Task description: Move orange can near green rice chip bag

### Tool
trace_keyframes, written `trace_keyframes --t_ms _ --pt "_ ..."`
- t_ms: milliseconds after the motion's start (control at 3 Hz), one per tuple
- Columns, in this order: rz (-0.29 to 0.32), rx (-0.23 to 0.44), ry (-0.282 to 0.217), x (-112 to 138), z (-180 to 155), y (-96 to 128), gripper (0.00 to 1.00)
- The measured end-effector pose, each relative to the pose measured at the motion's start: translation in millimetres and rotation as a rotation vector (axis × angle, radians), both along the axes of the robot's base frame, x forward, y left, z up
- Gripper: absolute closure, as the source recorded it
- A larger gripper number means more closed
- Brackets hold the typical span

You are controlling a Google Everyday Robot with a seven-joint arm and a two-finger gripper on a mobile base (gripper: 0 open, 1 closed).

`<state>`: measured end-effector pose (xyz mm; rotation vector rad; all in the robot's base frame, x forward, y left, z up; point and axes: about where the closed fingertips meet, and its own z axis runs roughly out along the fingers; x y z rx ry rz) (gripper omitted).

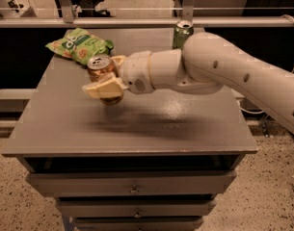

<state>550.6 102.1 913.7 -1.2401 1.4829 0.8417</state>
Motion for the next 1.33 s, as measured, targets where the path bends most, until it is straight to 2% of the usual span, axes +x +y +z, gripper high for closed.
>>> trace_keyframes --t_ms 333,667,1000,1333 --pt "-0.001 0.02 -0.037 53.9 -2.6 28.2 1.0" --pt "-0.008 0.063 -0.069 96.8 -1.3 53.8 1.0" --pt "-0.026 0.085 -0.095 127.5 -2.8 68.8 1.0" --pt "-0.056 0.094 -0.124 150.0 -6.7 71.6 1.0"
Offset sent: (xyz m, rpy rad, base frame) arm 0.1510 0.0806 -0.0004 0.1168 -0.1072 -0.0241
